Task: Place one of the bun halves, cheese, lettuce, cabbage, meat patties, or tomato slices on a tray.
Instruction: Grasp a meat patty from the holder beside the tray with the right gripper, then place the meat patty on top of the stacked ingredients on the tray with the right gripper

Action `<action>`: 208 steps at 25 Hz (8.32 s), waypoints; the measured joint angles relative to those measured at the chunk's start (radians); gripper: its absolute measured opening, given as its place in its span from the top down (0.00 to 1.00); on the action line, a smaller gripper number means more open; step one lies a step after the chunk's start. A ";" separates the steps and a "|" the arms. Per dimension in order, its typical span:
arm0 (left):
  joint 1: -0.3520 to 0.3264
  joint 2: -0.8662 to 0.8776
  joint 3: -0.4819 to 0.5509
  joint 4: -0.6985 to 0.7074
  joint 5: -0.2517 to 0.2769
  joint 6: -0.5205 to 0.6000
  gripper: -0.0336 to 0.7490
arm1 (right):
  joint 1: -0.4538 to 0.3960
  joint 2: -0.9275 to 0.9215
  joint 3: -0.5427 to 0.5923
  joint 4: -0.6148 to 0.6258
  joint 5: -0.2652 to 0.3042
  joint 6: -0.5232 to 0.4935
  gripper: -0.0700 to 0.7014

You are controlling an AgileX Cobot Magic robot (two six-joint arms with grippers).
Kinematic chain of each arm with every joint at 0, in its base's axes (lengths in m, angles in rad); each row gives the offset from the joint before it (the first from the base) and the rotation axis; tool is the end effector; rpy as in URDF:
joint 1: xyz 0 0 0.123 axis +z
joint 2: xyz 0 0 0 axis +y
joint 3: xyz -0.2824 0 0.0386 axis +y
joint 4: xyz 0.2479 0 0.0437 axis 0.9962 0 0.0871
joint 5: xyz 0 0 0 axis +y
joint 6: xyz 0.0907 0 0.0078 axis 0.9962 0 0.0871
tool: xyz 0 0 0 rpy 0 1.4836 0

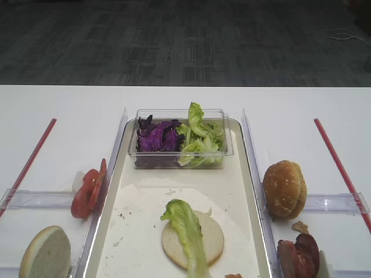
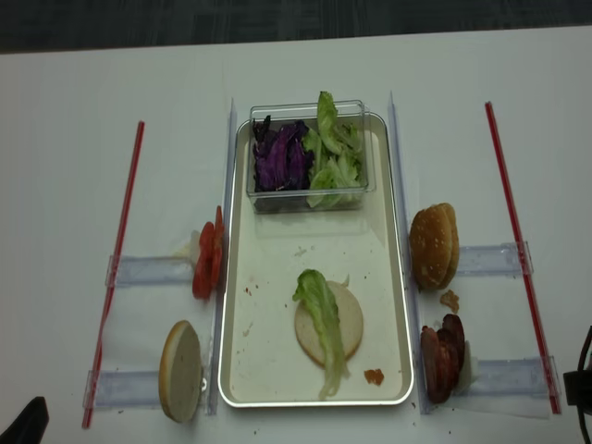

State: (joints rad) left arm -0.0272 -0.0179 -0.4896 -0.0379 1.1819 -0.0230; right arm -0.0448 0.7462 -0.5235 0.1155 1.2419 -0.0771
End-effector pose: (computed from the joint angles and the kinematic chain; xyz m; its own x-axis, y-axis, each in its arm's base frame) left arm -0.0120 -0.0029 0.2647 -0.5553 -0.0222 -0.8313 0.0356 0.9981 -0.0505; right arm 0.0881 0.0060 0.2421 -0.9801 0.0045 -0.1983 -0.0155 0.9949 0.0992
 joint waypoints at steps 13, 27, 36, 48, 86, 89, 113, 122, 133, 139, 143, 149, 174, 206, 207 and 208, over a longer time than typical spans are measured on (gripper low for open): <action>0.000 0.000 0.000 0.000 0.000 0.000 0.46 | 0.000 0.217 -0.213 0.081 -0.002 -0.026 0.35; 0.000 0.000 0.000 0.000 0.000 0.000 0.46 | 0.071 0.328 -0.237 0.144 -0.008 -0.011 0.35; 0.000 0.000 0.000 0.000 0.000 0.000 0.46 | 0.293 0.390 -0.239 0.143 -0.011 0.136 0.35; 0.000 0.000 0.000 0.000 0.000 0.000 0.46 | 0.536 0.520 -0.243 0.139 -0.137 0.293 0.35; 0.000 0.000 0.000 0.000 0.000 0.000 0.46 | 0.624 0.766 -0.265 0.077 -0.304 0.380 0.58; 0.000 0.000 0.000 0.000 0.000 0.000 0.46 | 0.624 0.766 -0.265 0.069 -0.293 0.380 0.59; 0.000 0.000 0.000 0.000 0.000 0.000 0.46 | 0.624 0.766 -0.265 0.063 -0.272 0.354 0.81; 0.000 0.000 0.000 0.000 0.000 0.000 0.46 | 0.624 0.737 -0.265 0.074 -0.269 0.354 0.81; 0.000 0.000 0.000 0.000 0.000 0.000 0.46 | 0.624 0.731 -0.265 0.088 -0.265 0.354 0.81; 0.000 0.000 0.000 0.000 0.000 0.000 0.46 | 0.624 0.699 -0.265 0.091 -0.265 0.354 0.81; 0.000 0.000 0.000 0.000 0.000 0.000 0.46 | 0.624 0.671 -0.265 0.100 -0.264 0.354 0.81; 0.000 0.000 0.000 0.000 0.000 0.000 0.46 | 0.624 0.640 -0.265 0.111 -0.262 0.354 0.81; 0.000 0.000 0.000 0.000 0.000 0.000 0.46 | 0.624 0.494 -0.265 0.133 -0.207 0.354 0.81; 0.000 0.000 0.000 0.000 0.000 0.000 0.46 | 0.624 0.524 -0.265 0.194 -0.321 0.355 0.81; 0.000 0.000 0.000 0.000 0.000 0.000 0.46 | 0.624 0.524 -0.265 0.194 -0.321 0.351 0.81; 0.000 0.000 0.000 0.000 0.000 0.000 0.46 | 0.624 0.524 -0.265 0.199 -0.321 0.341 0.81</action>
State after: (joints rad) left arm -0.0272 -0.0179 -0.4896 -0.0379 1.1819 -0.0230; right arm 0.5793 1.2700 -0.7889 0.3141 0.9205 0.2638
